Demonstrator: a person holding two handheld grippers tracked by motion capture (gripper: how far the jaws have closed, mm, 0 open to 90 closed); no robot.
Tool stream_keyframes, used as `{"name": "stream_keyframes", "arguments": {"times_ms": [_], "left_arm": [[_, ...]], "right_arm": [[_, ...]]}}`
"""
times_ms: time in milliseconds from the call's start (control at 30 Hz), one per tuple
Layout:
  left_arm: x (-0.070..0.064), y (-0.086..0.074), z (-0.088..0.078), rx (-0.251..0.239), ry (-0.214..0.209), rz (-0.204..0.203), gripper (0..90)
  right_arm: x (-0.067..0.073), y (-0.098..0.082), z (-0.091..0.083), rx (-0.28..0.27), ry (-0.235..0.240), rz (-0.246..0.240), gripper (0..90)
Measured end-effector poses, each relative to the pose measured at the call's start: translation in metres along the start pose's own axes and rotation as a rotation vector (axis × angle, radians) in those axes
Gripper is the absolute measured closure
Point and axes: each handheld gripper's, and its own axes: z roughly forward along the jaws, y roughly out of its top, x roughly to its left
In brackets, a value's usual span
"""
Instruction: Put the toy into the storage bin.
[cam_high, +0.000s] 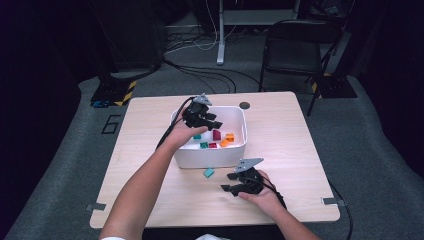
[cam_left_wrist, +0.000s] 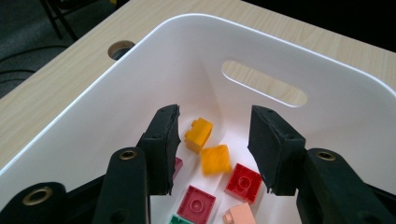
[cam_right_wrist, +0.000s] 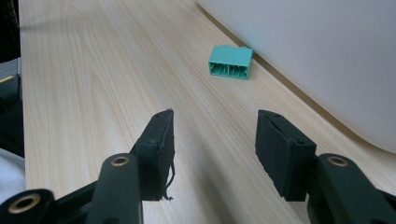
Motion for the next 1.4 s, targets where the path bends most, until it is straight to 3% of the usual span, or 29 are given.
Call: {"name": "stream_keyframes", "arguments": {"times_ms": [367,667,967,1400], "left_arm": [[-0.023,-0.007,-0.049,-0.063,-0.002,0.008,51.6],[-0.052,-0.026,-0.072,-0.07,-0.018,0.047,53.3],[-0.067,-0.052,-0.08,-0.06,-0.032,0.022,53.3],[-0.076,-0.099,-0.076,-0.062,-0.003,-0.013,54.1]], "right_arm": [[-0.001,0.0,0.0,-0.001,-0.007,-0.005,46.6],[0.0,0.0,0.0,0.001,-0.009,0.001,46.5],[-0.001,0.0,-0.001,-0.003,-0.01,0.008,46.5],[-0.002,0.0,-0.002,-0.008,-0.011,0.011,46.5]]}}
